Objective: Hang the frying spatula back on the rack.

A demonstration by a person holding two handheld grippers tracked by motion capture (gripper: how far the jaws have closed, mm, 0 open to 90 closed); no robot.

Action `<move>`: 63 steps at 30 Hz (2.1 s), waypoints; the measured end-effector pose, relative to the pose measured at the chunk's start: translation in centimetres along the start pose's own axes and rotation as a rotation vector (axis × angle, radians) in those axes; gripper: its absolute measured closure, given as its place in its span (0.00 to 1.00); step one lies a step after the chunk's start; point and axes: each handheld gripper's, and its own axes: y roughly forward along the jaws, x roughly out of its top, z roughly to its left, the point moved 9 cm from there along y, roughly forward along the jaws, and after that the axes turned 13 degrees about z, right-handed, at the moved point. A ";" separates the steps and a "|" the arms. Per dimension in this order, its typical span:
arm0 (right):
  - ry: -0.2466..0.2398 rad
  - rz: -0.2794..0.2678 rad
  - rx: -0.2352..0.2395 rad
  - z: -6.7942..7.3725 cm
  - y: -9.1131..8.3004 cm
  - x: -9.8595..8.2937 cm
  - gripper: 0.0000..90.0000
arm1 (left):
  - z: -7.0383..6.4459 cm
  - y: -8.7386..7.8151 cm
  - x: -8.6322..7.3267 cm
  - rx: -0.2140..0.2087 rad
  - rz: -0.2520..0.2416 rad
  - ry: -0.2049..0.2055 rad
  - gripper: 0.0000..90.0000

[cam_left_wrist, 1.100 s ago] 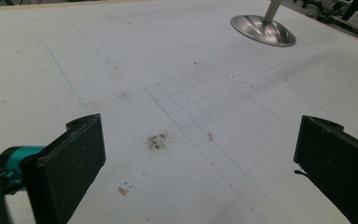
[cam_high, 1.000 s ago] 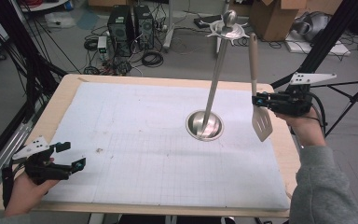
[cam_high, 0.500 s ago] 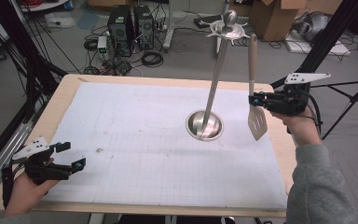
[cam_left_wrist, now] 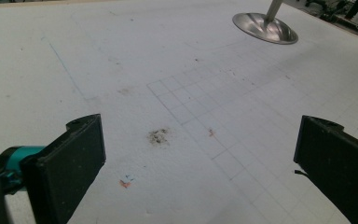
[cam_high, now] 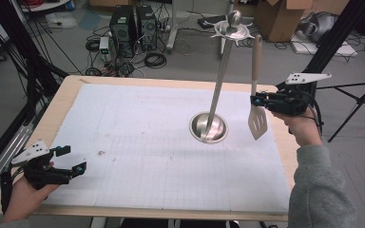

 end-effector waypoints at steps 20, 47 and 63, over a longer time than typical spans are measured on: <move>0.019 -0.017 -0.037 -0.7 0.7 0.3 0.80 | 0.1 -0.5 -0.2 0.005 -0.009 -0.009 0.03; -0.004 -0.092 -0.051 0.4 0.3 -0.5 0.17 | -0.2 -0.1 0.1 -0.002 -0.006 0.005 0.03; -0.014 -0.118 -0.041 1.8 0.2 -2.0 0.17 | -0.4 0.4 0.7 -0.017 -0.016 0.011 0.03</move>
